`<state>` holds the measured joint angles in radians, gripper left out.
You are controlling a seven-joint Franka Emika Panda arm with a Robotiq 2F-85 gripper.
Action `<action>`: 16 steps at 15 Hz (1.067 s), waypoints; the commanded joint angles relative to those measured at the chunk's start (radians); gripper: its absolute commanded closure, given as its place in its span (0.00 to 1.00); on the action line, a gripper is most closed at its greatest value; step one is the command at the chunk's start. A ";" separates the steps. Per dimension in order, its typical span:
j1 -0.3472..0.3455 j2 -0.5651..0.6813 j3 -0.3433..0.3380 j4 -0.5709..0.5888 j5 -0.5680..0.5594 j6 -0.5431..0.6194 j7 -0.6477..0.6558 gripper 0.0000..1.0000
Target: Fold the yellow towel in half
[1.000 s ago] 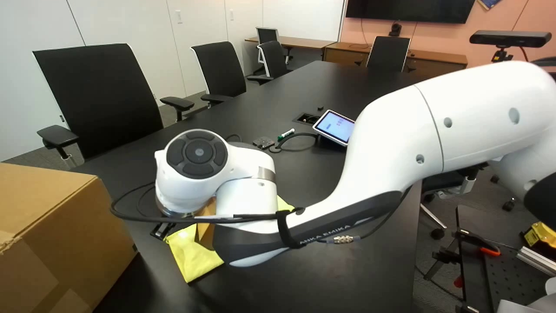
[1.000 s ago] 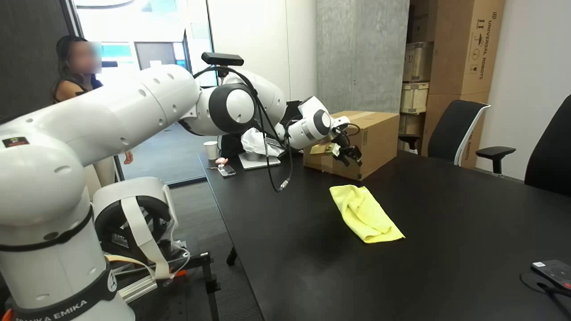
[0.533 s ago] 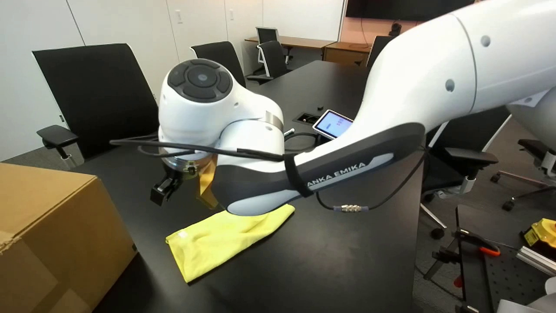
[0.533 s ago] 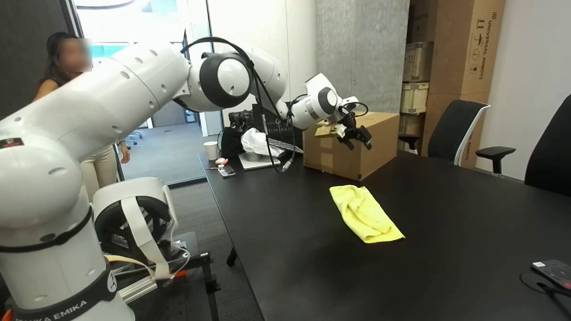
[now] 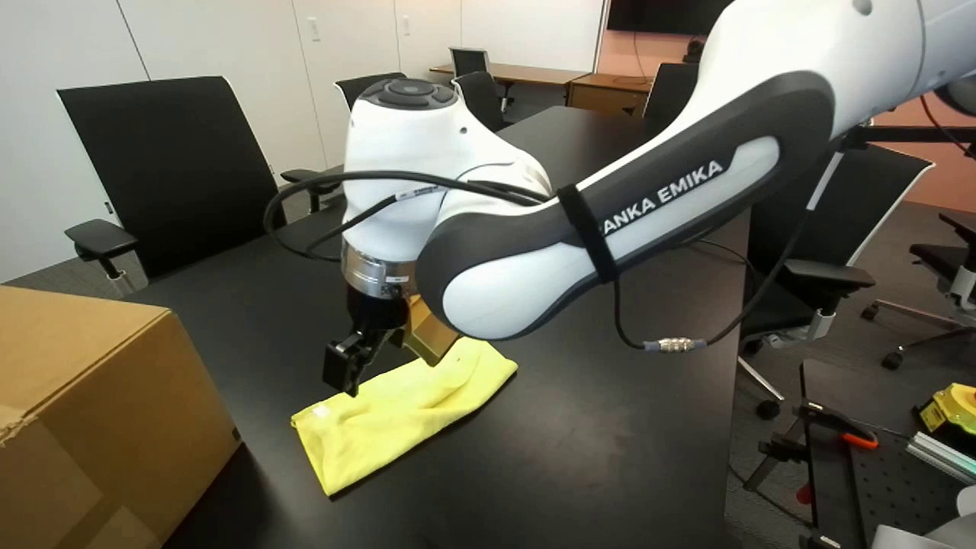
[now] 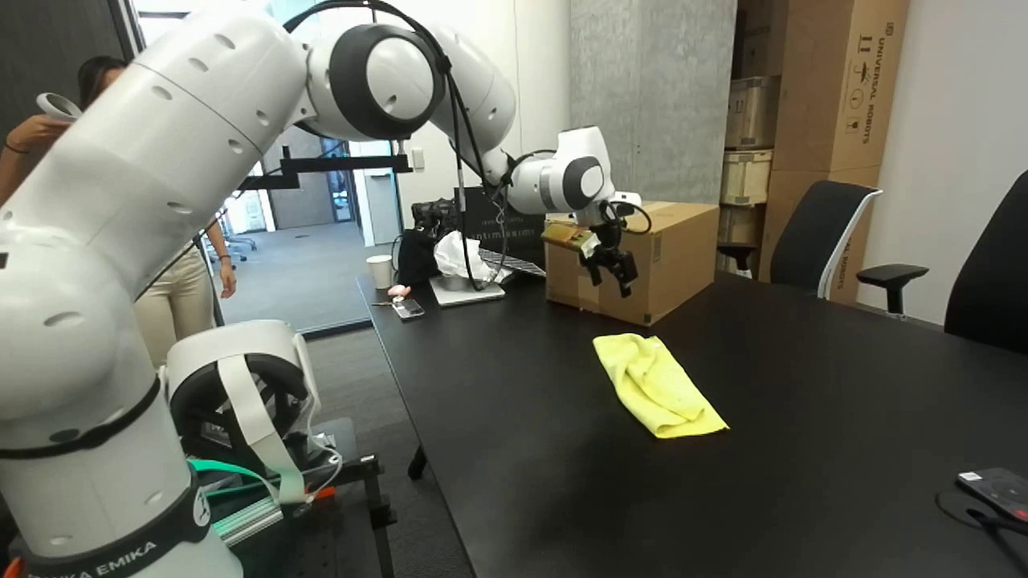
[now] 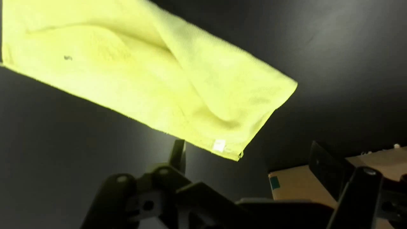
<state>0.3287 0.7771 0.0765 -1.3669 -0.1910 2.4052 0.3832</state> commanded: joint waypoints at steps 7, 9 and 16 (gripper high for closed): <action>-0.103 -0.372 0.048 -0.545 0.252 0.001 -0.080 0.00; -0.134 -0.447 0.058 -0.653 0.288 0.011 -0.142 0.00; -0.244 -0.752 0.039 -1.024 0.389 0.007 -0.436 0.00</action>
<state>0.1348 0.1974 0.1153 -2.2123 0.1496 2.3981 0.0719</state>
